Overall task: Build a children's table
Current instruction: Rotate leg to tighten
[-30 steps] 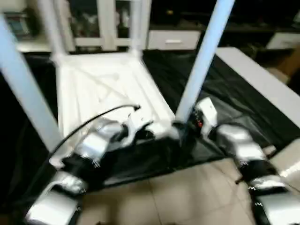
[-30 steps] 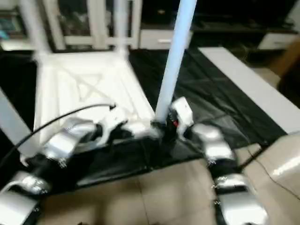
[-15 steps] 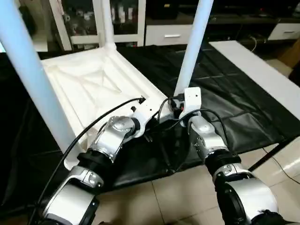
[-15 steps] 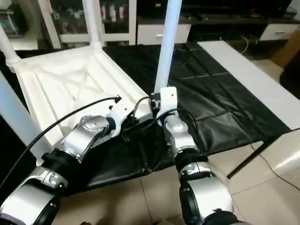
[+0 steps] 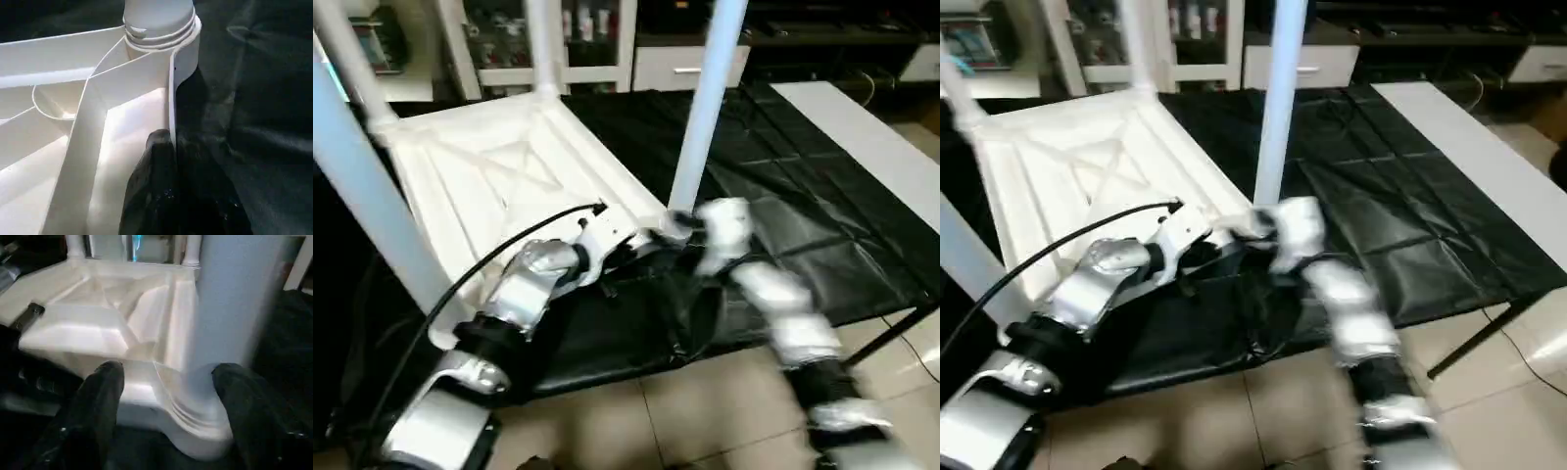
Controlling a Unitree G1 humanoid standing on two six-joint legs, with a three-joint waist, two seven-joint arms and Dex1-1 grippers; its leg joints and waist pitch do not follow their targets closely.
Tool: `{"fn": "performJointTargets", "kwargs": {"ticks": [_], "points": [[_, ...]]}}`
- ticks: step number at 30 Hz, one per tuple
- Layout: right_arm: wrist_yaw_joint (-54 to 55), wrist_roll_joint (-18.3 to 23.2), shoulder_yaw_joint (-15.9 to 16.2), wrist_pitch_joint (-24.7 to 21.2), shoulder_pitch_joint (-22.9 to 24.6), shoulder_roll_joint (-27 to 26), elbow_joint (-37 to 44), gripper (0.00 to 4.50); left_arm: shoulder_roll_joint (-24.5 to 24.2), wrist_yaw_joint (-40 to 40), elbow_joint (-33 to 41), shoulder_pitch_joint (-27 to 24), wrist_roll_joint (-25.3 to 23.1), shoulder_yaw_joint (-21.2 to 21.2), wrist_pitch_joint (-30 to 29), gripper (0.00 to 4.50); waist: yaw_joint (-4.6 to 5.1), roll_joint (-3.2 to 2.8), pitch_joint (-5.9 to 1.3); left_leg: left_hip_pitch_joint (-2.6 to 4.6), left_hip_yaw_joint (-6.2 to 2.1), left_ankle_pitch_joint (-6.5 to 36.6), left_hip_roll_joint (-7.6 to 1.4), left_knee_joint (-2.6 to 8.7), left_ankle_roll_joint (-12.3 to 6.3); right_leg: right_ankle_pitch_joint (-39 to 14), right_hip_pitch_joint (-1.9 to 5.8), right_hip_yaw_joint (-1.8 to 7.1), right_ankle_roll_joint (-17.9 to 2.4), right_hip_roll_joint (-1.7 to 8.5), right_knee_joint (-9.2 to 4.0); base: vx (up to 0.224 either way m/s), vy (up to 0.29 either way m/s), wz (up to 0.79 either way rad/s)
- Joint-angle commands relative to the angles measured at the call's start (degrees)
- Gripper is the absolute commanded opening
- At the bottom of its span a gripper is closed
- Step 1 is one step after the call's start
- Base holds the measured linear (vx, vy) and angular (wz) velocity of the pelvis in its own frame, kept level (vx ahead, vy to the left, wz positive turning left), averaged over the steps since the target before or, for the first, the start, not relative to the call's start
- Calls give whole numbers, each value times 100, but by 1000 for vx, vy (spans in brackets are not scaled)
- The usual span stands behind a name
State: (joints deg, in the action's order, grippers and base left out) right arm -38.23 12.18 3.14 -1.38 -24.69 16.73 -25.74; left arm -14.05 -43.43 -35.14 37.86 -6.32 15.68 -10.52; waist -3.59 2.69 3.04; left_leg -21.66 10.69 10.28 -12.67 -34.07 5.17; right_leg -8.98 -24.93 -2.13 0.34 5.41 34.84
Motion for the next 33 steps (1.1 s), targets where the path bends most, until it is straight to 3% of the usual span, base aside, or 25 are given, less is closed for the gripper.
{"fn": "performJointTargets", "kwargs": {"ticks": [1, 4, 5, 8, 9, 11, 12, 14, 16, 18, 21, 22, 28, 30, 33], "points": [[-436, 89, -137, -324, 193, 378, 403, 368, -41, -349, 143, -159, 199, 106, 189, 0, -21, 117, -363, 71, 52, 1454, -1, 408, -283, -1840, 327, 127, -908, 156, -457, 0, 0, 0], [-1257, 180, -2, -726, 664, 992, 1137, 388, -166, -586, 223, -256, 190, 137, 153, 0, -26, 173, -353, 46, 41, 1538, -3, 410, -296, -2113, 320, 118, -697, 145, -486, 0, 0, 0], [-1257, 180, -2, -726, 664, 992, 1137, 395, -166, -586, 223, -256, 190, 137, 153, 0, -37, 160, -358, 55, 34, 1532, -19, 408, -315, -2130, 303, 121, -664, 162, -485, 0, 0, 0], [-1416, 227, -3, -722, 749, 1264, 1216, 422, -448, -1637, 693, -529, 454, 357, 350, 0, -9, 201, -352, 23, 15, 1490, -25, 422, -280, -2375, 284, 112, -615, 191, -487, 0, 0, 0], [-1486, 247, 49, -728, 689, 1289, 1168, 431, -560, -2007, 846, -616, 522, 489, 459, 0, -3, 194, -353, 26, 8, 1492, -28, 431, -258, -2399, 281, 108, -625, 191, -492, 0, 0, 0], [-1730, 269, 205, -764, 659, 1345, 1191, 444, -645, -2263, 942, -688, 554, 591, 524, 0, -22, 112, -350, 134, 48, 1642, -48, 415, -219, -2127, 187, 129, -781, 138, -494, 0, 0, 0], [-1980, 353, 295, -911, 636, 1387, 1280, 448, -669, -2402, 1034, -748, 587, 654, 488, 0, -30, 101, -349, 163, 64, 1698, -49, 408, -223, -2043, 166, 132, -838, 123, -492, 0, 0, 0], [-2295, 453, 385, -1102, 589, 1444, 1368, 448, -667, -2538, 1112, -793, 614, 727, 403, 0, -111, 170, -360, 156, 88, 1600, -76, 409, -270, -1688, 204, 146, -973, 127, -432, 0, 0, 0], [-2504, 461, 431, -1180, 510, 1500, 1368, 448, -667, -2588, 1123, -778, 562, 796, 402, 0, -158, 174, -346, 161, 105, 1531, -80, 410, -295, -1585, 196, 163, -1023, 130, -419, 0, 0, 0], [-2902, 490, 520, -1292, 281, 1564, 1218, 448, -654, -2661, 1139, -721, 492, 868, 380, 0, -161, 201, -356, 99, 85, 1467, -66, 417, -285, -1631, 254, 165, -991, 145, -387, 0, 0, 0], [-3291, 274, 742, -1072, 20, 1604, 739, 448, -664, -2678, 1124, -657, 425, 870, 415, 0, -167, 229, -364, 81, 72, 1450, -51, 411, -237, -1808, 263, 183, -865, 165, -397, 0, 0, 0], [-3291, 274, 742, -1072, 20, 1604, 739, 448, -664, -2678, 1124, -657, 425, 870, 415, 0, -167, 213, -355, 92, 75, 1521, -50, 417, -195, -1916, 242, 187, -830, 164, -424, 0, 0, 0], [-3917, 76, 999, -770, -434, 1585, -94, 432, -746, -2713, 1043, -579, 368, 830, 440, 0, -158, 298, -382, 86, 74, 1459, -45, 386, -198, -1779, 262, 182, -889, 162, -392, 0, 0, 0], [-3956, 57, 996, -705, -524, 1543, -259, 432, -761, -2703, 1008, -577, 364, 823, 476, 0, -146, 261, -384, 88, 74, 1436, -45, 386, -190, -1701, 258, 184, -930, 154, -390, 0, 0, 0], [-3975, 23, 984, -522, -668, 1428, -582, 394, -731, -2696, 915, -567, 362, 831, 482, 0, -134, 262, -389, 96, 77, 1430, -46, 383, -188, -1601, 261, 183, -972, 145, -381, 0, 0, 0]]}}
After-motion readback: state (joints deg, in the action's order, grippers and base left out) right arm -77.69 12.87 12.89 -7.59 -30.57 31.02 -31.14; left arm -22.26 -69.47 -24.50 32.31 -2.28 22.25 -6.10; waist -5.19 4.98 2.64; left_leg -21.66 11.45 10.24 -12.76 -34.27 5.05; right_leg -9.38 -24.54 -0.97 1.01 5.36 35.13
